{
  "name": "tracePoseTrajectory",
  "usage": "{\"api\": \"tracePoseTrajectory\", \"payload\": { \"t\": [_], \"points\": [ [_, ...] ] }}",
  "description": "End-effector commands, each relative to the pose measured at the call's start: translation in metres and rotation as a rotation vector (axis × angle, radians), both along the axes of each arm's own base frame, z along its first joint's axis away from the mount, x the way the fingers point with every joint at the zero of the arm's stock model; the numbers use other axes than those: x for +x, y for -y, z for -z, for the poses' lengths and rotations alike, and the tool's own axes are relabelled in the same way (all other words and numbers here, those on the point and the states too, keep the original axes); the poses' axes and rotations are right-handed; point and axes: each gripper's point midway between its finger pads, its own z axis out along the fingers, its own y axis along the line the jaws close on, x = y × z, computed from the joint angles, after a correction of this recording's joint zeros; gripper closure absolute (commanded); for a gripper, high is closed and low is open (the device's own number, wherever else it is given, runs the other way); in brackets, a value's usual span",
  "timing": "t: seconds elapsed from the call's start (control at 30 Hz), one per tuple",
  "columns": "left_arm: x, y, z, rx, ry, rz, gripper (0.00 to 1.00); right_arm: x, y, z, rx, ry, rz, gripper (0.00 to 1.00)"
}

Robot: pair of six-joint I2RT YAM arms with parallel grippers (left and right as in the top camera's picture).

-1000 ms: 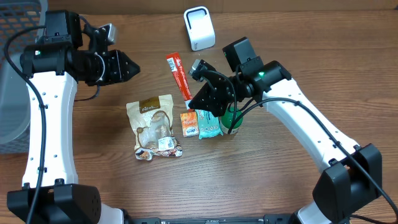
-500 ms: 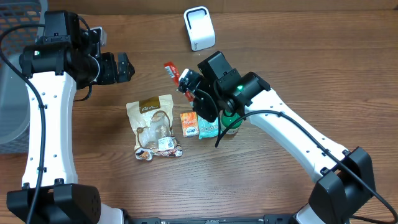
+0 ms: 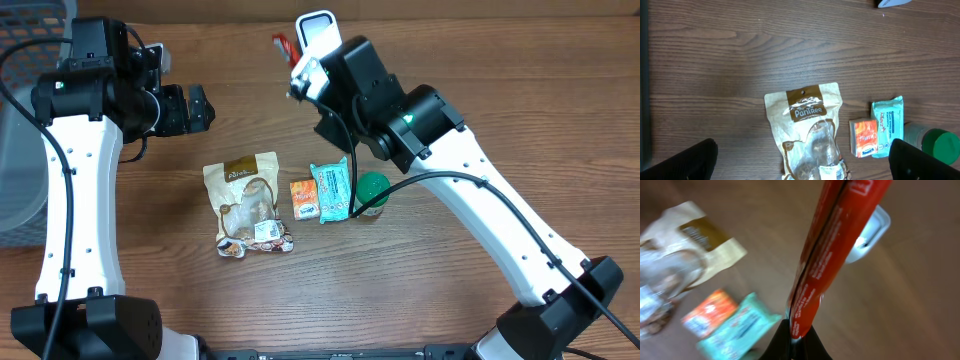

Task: Scan the item barcode
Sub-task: 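Raise the red Nescafe stick up to the white scanner with the right gripper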

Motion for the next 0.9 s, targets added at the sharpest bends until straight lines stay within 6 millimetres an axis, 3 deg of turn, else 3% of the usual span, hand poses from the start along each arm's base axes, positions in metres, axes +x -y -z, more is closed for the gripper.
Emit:
{"api": "tracePoseTrajectory", "payload": {
  "t": [0.0, 0.17, 0.33, 0.47, 0.67, 0.87],
  "points": [
    [-0.001, -0.002, 0.005, 0.004, -0.013, -0.005, 0.0, 0.018, 0.016, -0.034, -0.084, 0.166, 0.013, 0.97],
    [-0.001, -0.002, 0.005, 0.004, -0.013, -0.005, 0.0, 0.044, 0.011, -0.051, -0.149, 0.316, -0.069, 0.96],
    [-0.001, -0.002, 0.005, 0.004, -0.013, -0.005, 0.0, 0.078, 0.02, -0.048, -0.226, 0.399, -0.049, 0.96],
    [0.0, -0.002, 0.005, 0.004, -0.013, -0.005, 0.0, 0.112, 0.038, -0.025, -0.318, 0.417, -0.024, 0.96],
    [-0.001, -0.002, 0.005, 0.004, -0.013, -0.005, 0.0, 0.165, 0.045, 0.01, -0.312, 0.465, 0.036, 0.96],
    [-0.001, -0.002, 0.005, 0.004, -0.013, -0.005, 0.0, 0.196, 0.045, 0.059, -0.324, 0.462, 0.063, 0.96]
  ]
}}
